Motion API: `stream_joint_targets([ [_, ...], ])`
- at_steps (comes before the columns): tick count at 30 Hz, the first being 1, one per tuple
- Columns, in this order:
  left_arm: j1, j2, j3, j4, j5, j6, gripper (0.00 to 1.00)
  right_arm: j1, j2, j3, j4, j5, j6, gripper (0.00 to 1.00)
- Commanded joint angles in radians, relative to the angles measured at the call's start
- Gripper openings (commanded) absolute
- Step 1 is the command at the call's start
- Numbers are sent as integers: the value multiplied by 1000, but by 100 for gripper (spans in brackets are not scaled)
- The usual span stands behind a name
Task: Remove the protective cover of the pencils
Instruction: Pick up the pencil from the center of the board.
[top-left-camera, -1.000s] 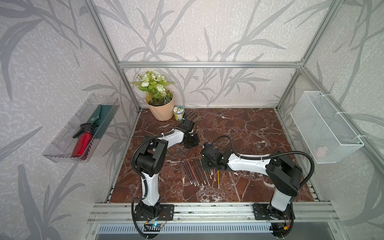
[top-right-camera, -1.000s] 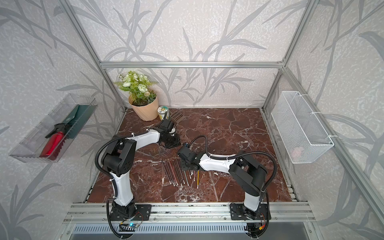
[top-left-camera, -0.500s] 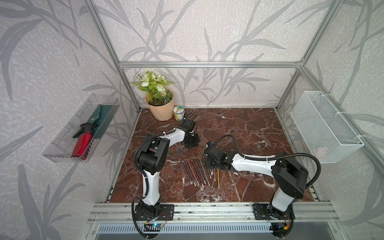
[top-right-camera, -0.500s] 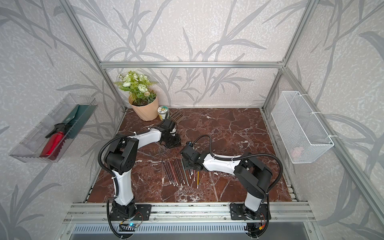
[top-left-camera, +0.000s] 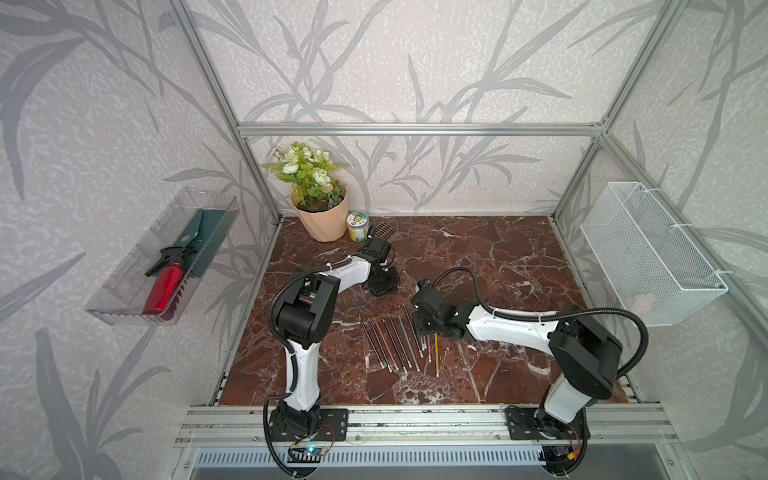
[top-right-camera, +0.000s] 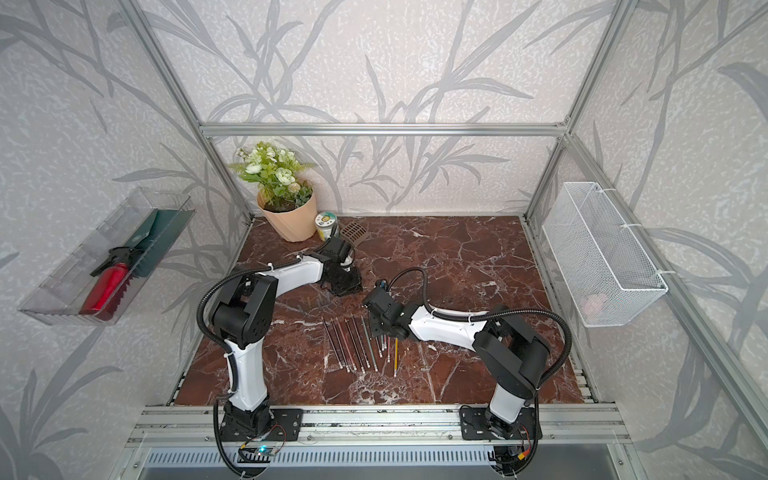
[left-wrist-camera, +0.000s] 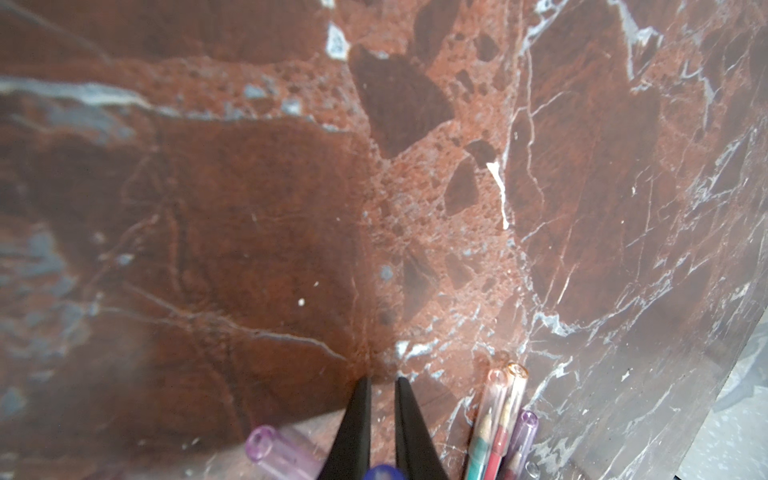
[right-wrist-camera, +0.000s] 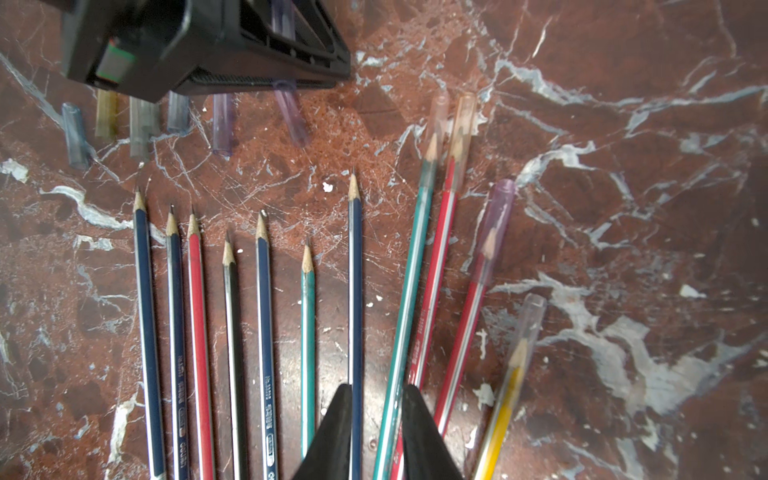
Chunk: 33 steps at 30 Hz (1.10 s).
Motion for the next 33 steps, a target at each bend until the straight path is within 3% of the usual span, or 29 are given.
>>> stream_joint_targets([
  [1,-6,23,17,-52,-28,8,13,-5,-5,-3,-11,5,-7,24],
  [23,-6,27,21,-65,-36,8,19,-6,-3,6,-18,-1,-11,24],
  [33,-6,25,21,-63,-33,9,19,-6,66,45,-53,-3,-15,24],
])
